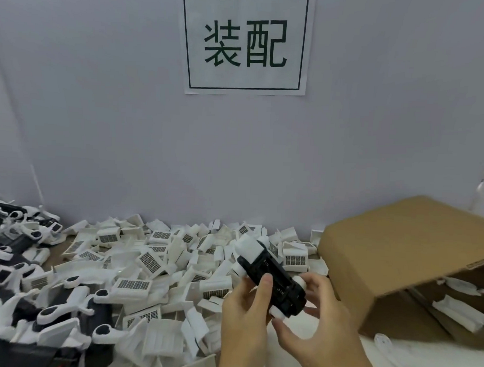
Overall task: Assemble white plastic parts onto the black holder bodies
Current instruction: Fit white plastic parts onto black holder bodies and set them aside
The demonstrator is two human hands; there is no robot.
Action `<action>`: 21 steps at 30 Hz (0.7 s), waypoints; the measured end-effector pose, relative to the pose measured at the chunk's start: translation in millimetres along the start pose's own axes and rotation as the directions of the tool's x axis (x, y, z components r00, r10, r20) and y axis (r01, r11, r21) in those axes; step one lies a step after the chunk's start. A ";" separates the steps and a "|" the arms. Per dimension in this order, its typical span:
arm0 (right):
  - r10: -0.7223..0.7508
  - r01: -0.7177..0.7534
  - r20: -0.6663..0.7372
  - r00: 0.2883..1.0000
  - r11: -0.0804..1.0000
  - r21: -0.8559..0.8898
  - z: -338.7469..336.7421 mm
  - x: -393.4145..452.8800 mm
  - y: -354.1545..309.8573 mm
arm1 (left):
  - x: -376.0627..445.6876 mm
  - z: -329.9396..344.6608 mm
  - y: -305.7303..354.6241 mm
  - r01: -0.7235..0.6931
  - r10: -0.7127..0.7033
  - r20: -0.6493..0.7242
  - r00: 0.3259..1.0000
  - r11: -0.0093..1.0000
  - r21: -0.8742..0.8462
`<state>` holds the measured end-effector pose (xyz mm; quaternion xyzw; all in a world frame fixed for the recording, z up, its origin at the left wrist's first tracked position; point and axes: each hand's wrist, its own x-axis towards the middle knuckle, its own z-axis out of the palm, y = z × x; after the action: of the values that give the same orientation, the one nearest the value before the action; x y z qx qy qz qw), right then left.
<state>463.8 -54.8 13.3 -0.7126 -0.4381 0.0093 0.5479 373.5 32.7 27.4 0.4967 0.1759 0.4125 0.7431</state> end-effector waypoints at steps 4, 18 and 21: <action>0.035 -0.030 0.041 0.999 0.991 -0.129 1.4 -1.1 -4.9 | -2.0 -0.3 -2.9 -0.061 0.057 0.041 0.998 0.992 0.107; 0.023 -0.021 0.006 1.000 0.976 -0.215 -3.5 -1.8 -13.0 | -4.1 1.9 -3.5 -0.175 0.161 0.076 0.984 0.955 0.238; 0.058 -0.048 0.046 0.997 0.979 -0.198 -1.3 -2.9 -12.1 | -3.2 0.2 -6.2 -0.194 0.177 0.089 0.980 0.943 0.269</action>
<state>455.3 -57.4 22.0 -0.7742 -0.4317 -0.0008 0.4628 374.4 29.1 21.5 0.6226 0.1605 0.4361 0.6296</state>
